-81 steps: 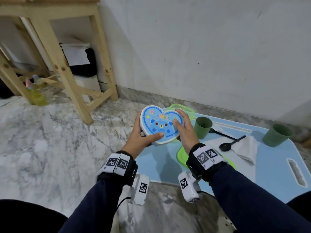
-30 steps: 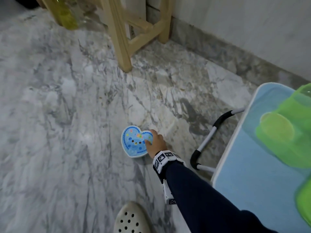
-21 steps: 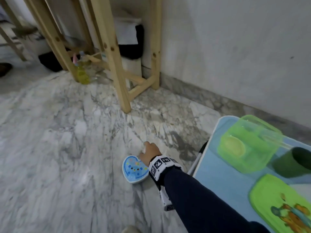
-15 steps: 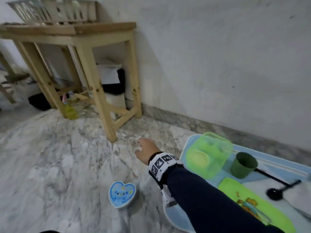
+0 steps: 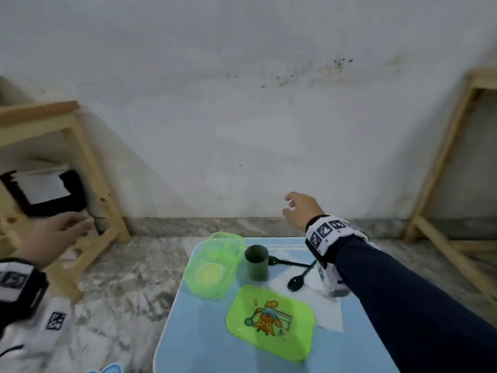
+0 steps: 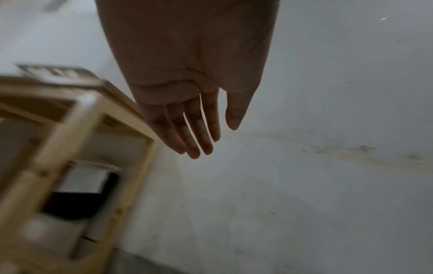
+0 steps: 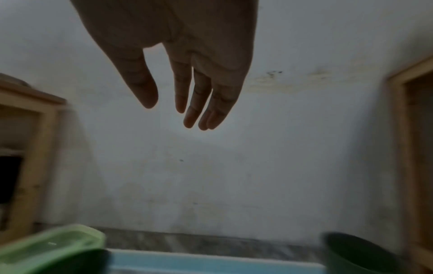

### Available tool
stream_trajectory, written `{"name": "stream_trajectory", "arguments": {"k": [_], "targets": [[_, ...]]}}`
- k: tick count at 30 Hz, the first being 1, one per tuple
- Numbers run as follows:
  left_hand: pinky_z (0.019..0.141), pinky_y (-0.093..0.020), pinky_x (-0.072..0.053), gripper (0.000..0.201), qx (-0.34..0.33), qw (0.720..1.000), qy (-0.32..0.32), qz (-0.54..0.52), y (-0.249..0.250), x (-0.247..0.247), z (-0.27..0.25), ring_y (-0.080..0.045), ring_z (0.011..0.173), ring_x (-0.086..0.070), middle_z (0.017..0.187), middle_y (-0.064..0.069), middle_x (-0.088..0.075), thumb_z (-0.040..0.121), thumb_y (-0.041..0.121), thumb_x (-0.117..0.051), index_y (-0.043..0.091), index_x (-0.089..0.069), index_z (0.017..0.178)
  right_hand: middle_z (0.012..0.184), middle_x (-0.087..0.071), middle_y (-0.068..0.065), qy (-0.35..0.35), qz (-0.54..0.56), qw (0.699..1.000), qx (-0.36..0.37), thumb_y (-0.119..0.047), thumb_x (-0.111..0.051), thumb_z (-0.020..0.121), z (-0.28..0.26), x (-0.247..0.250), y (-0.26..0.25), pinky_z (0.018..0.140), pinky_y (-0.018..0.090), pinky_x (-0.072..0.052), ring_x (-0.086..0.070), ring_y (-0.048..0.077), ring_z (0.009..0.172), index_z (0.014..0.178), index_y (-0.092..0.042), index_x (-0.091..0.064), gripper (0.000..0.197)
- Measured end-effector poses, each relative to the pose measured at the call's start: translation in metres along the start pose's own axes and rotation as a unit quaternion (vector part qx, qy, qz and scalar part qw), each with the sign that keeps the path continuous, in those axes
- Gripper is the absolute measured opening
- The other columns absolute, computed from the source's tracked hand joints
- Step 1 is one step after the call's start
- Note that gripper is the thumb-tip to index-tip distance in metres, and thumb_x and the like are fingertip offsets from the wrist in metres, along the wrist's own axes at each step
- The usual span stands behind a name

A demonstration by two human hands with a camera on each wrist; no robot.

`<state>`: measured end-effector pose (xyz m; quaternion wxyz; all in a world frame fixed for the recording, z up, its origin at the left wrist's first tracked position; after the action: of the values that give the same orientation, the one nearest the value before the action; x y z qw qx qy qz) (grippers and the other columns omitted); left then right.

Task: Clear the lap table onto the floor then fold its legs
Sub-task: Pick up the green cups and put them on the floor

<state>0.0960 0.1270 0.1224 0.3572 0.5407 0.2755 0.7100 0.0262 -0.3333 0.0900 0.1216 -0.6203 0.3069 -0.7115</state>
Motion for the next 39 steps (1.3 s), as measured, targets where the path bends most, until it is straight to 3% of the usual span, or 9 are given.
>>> {"name": "stream_trajectory", "arguments": {"k": [2, 4, 8, 12, 16, 21, 28, 34, 39], "targets": [[0.074, -0.017, -0.047, 0.016, -0.005, 0.996, -0.052, 0.074, 0.044, -0.071, -0.014, -0.013, 0.081, -0.061, 0.092, -0.009, -0.067, 0.088, 0.023, -0.060, 0.014, -0.066, 0.099, 0.130, -0.053, 0.014, 0.006, -0.024, 0.999, -0.048, -0.020, -0.052, 0.090, -0.002, 0.013, 0.049, 0.100, 0.037, -0.043, -0.050, 0.030, 0.119, 0.130, -0.011, -0.046, 0.042], [0.064, -0.006, -0.042, 0.020, -0.029, 0.987, -0.130, 0.089, 0.064, -0.155, -0.024, -0.018, 0.089, -0.059, 0.096, -0.010, -0.063, 0.088, 0.013, -0.059, 0.002, -0.063, 0.104, 0.132, -0.053, 0.014, 0.016, -0.049, 0.994, -0.093, -0.022, -0.053, 0.088, -0.005, 0.019, 0.094, 0.102, 0.039, -0.043, -0.048, 0.032, 0.121, 0.129, -0.012, -0.047, 0.042], [0.099, -0.032, -0.043, 0.053, -0.024, 0.964, -0.252, 0.081, 0.068, -0.278, -0.047, -0.024, 0.121, -0.053, 0.129, -0.010, -0.057, 0.080, 0.032, -0.069, 0.009, -0.051, 0.125, 0.139, -0.043, 0.017, 0.029, -0.096, 0.982, -0.162, -0.023, -0.054, 0.086, -0.011, 0.021, 0.159, 0.106, 0.040, -0.035, -0.038, 0.035, 0.129, 0.133, -0.012, -0.043, 0.049], [0.114, -0.039, -0.029, 0.095, -0.064, 0.924, -0.330, 0.183, 0.074, -0.339, -0.061, -0.022, 0.139, -0.029, 0.152, -0.003, -0.028, 0.069, 0.048, -0.074, 0.015, -0.025, 0.144, 0.145, -0.031, 0.015, 0.023, -0.114, 0.973, -0.198, -0.035, -0.060, 0.084, -0.005, 0.017, 0.196, 0.106, 0.045, -0.033, -0.030, 0.037, 0.133, 0.139, -0.020, -0.034, 0.062], [0.116, -0.038, -0.026, 0.098, -0.073, 0.893, -0.372, 0.244, 0.068, -0.359, -0.056, -0.022, 0.142, -0.023, 0.156, -0.004, -0.020, 0.072, 0.044, -0.073, 0.015, -0.017, 0.147, 0.147, -0.028, 0.012, 0.005, -0.098, 0.975, -0.201, -0.038, -0.065, 0.080, 0.010, 0.005, 0.214, 0.107, 0.048, -0.034, -0.026, 0.038, 0.134, 0.141, -0.027, -0.028, 0.072], [0.115, -0.038, -0.028, 0.077, -0.075, 0.909, -0.348, 0.217, 0.065, -0.365, -0.049, -0.024, 0.140, -0.028, 0.152, -0.007, -0.029, 0.081, 0.031, -0.066, 0.012, -0.025, 0.144, 0.149, -0.025, 0.014, -0.029, -0.110, 0.972, -0.204, -0.030, -0.063, 0.083, 0.028, -0.013, 0.220, 0.107, 0.050, -0.033, -0.025, 0.040, 0.133, 0.141, -0.025, -0.029, 0.068], [0.112, -0.030, -0.027, 0.076, -0.127, 0.883, -0.373, 0.256, 0.060, -0.367, -0.048, -0.020, 0.139, -0.027, 0.150, -0.004, -0.029, 0.078, 0.020, -0.067, 0.012, -0.027, 0.143, 0.142, -0.026, 0.021, -0.006, -0.090, 0.975, -0.202, -0.014, -0.058, 0.084, 0.037, -0.025, 0.226, 0.100, 0.045, -0.041, -0.036, 0.043, 0.125, 0.139, -0.019, -0.031, 0.061], [0.114, -0.031, -0.025, 0.083, -0.198, 0.860, -0.344, 0.320, 0.059, -0.355, -0.047, -0.021, 0.141, -0.023, 0.152, -0.007, -0.026, 0.076, 0.034, -0.070, 0.010, -0.028, 0.143, 0.141, -0.026, 0.021, 0.007, -0.084, 0.976, -0.201, -0.015, -0.059, 0.084, 0.038, -0.030, 0.228, 0.098, 0.045, -0.043, -0.039, 0.045, 0.121, 0.137, -0.018, -0.032, 0.059], [0.111, -0.033, -0.028, 0.091, -0.124, 0.875, -0.341, 0.321, 0.050, -0.344, -0.042, -0.024, 0.136, -0.029, 0.146, -0.008, -0.034, 0.073, 0.042, -0.071, 0.010, -0.023, 0.144, 0.142, -0.025, 0.021, 0.019, -0.077, 0.976, -0.201, -0.013, -0.058, 0.083, 0.038, -0.023, 0.224, 0.097, 0.045, -0.044, -0.040, 0.044, 0.120, 0.137, -0.019, -0.033, 0.060]]}}
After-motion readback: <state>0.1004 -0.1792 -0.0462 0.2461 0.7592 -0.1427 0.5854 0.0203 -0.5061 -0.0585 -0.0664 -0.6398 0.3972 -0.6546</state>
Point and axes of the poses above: each hand's wrist, its own z-axis towards the middle knuckle, its own x-axis out of the back of the hand, y = z × x, the point moved 4 cm from there along z, towards the middle knuckle
